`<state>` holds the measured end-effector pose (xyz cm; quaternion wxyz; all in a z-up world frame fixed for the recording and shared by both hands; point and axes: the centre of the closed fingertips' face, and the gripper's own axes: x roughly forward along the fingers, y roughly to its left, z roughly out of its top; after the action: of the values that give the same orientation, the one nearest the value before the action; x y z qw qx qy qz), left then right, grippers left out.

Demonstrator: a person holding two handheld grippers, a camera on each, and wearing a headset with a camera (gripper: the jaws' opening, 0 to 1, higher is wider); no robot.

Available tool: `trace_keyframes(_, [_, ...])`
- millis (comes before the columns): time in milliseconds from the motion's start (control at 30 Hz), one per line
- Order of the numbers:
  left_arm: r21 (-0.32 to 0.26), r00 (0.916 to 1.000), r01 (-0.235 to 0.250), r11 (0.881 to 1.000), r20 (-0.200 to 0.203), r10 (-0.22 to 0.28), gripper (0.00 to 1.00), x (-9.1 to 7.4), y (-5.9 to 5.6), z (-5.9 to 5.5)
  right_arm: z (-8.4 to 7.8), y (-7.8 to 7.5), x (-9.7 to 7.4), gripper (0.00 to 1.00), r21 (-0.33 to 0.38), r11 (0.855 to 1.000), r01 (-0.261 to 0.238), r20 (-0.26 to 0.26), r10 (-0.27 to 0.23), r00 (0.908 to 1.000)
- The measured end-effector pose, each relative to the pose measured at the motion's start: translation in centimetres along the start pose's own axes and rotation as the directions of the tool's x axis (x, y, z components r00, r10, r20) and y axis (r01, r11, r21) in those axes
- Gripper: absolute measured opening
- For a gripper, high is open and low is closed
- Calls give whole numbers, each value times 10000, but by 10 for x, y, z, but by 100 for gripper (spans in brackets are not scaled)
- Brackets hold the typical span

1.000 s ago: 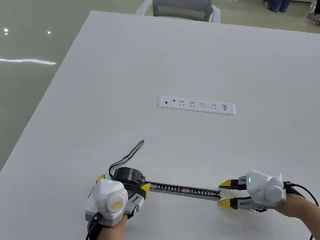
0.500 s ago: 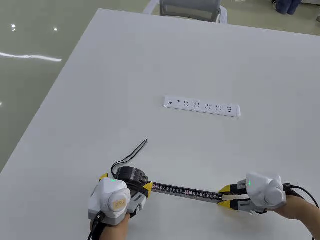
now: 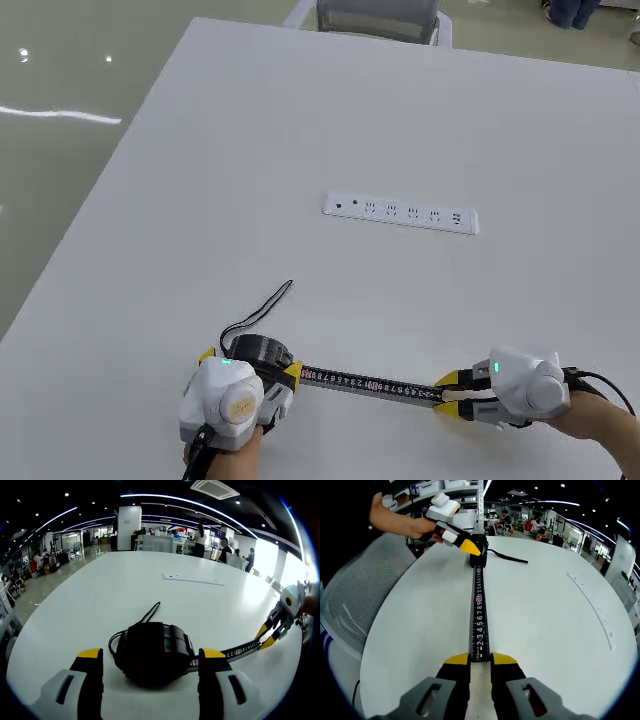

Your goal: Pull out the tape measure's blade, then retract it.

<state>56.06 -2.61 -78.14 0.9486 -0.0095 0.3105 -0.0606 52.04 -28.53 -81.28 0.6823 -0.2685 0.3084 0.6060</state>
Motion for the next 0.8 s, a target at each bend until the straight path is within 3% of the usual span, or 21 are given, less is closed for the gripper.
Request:
trace_keyframes(500, [-816, 9990, -433, 9957, 85, 442, 70, 7, -1, 2, -2, -1, 0, 14, 51, 10000, 18, 43, -18, 10000])
trace_keyframes(800, [-870, 9990, -456, 9952, -27, 455, 65, 8, -3, 1, -1, -1, 0, 14, -21, 10000, 58, -11, -58, 10000])
